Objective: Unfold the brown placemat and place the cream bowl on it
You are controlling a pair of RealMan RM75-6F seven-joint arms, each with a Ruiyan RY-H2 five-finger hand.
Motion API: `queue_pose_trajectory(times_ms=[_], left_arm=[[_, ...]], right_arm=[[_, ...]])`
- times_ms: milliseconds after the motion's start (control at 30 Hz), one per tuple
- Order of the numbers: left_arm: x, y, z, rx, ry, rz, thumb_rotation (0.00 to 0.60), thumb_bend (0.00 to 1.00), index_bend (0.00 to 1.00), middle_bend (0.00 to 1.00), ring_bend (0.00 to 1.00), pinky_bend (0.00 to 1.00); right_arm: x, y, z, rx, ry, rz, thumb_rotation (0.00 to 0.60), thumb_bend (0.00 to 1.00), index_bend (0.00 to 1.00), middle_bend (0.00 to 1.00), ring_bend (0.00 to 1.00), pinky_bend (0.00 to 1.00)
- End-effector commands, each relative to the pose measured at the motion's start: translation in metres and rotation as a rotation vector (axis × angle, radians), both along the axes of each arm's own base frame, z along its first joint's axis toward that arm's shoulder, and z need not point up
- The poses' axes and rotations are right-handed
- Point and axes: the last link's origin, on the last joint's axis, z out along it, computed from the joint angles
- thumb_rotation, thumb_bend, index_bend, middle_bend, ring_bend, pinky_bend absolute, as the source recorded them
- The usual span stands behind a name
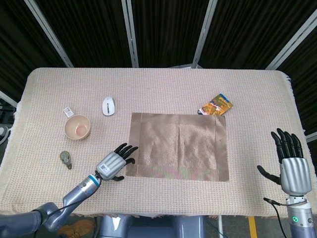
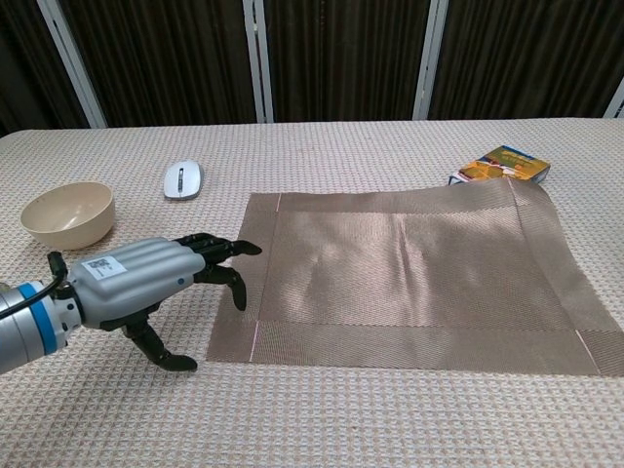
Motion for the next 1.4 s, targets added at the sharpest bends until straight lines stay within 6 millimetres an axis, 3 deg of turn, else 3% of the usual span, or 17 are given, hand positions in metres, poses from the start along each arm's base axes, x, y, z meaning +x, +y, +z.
queue_pose_trajectory(times_ms=[33,467,800,1100,1400], left_arm=[[0.002,0.000,-0.005,-0.004,-0.004,-0.002,0.600,0.15,0.33,0.00,0.00,0.00],[0.008,0.001,-0.016,-0.010,0.021,-0.011,0.600,0.25,0.35,0.00,0.00,0.00],[0.015,0.003,-0.019,-0.005,0.004,-0.005,0.600,0.49,0.43,0.00,0.00,0.00],[0.016,0.000,-0.017,-0.019,-0.015,-0.001,0.600,0.49,0.66,0.00,0.00,0.00],[0.007,-0.028,-0.004,-0.089,-0.015,-0.076,0.600,0.49,0.70,0.00,0.00,0.00]], right_arm=[[-0.001,-0.001,0.001,-0.004,-0.007,0.001,0.600,0.00,0.00,0.00,0.00,0.00],[-0.004,-0.002,0.004,-0.016,-0.012,-0.001,0.600,0.00,0.00,0.00,0.00,0.00],[-0.002,0.000,0.006,-0.017,-0.029,0.016,0.600,0.00,0.00,0.00,0.00,0.00],[-0.002,0.001,0.006,-0.015,-0.041,0.024,0.600,0.00,0.00,0.00,0.00,0.00],[-0.001,0.002,0.005,-0.015,-0.035,0.026,0.600,0.00,0.00,0.00,0.00,0.00]])
